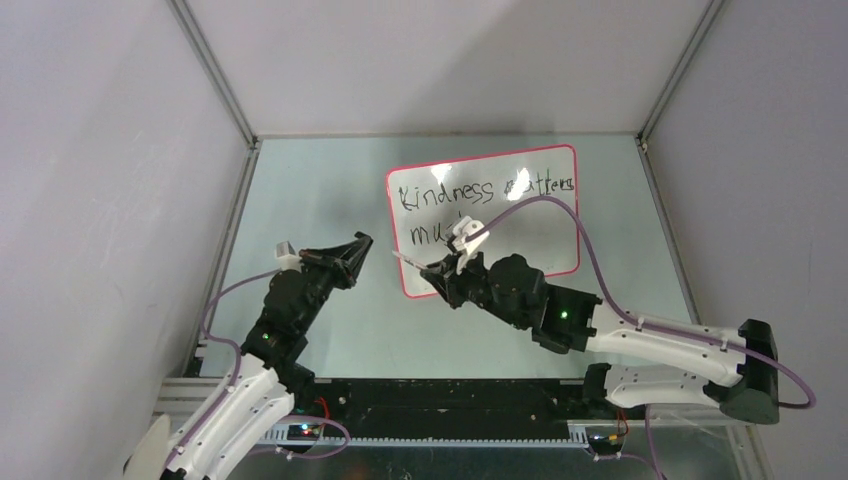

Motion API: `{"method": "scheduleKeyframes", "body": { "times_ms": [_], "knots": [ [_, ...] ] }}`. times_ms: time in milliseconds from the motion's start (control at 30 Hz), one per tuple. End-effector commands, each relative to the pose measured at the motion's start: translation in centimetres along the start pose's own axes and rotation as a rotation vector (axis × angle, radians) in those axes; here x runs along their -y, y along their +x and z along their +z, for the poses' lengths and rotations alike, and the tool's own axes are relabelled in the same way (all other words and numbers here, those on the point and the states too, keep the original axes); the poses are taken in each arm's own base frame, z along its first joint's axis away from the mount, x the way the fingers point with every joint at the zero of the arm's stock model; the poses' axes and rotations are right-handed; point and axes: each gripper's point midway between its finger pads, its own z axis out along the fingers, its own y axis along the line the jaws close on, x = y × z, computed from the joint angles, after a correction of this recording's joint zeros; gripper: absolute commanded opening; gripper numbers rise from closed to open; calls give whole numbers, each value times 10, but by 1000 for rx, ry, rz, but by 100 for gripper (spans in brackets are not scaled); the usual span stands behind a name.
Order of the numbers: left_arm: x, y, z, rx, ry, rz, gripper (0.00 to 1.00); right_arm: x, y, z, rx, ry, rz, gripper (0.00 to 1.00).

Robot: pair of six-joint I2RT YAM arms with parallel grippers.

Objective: Write a sentence on the whiteboard
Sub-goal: Insert the whiteboard marker without the cap into the pen cap.

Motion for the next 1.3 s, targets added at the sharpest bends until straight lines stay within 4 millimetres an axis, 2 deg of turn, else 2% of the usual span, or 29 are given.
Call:
{"method": "scheduleKeyframes", "body": {
  "times_ms": [0,333,800,1267],
  "knots": [
    [18,3,-6,-7,23,-36,0,-4,-49,8,132,30,-9,0],
    [10,7,-7,-34,8,-75,0,-12,-44,28,102,29,-33,0],
    [14,12,-9,-64,29,-103,0,-17,-31,39,67,19,-38,0],
    [15,13,-10,-74,33,-104,0,-18,-34,44,67,22,-43,0]
  ]
}}
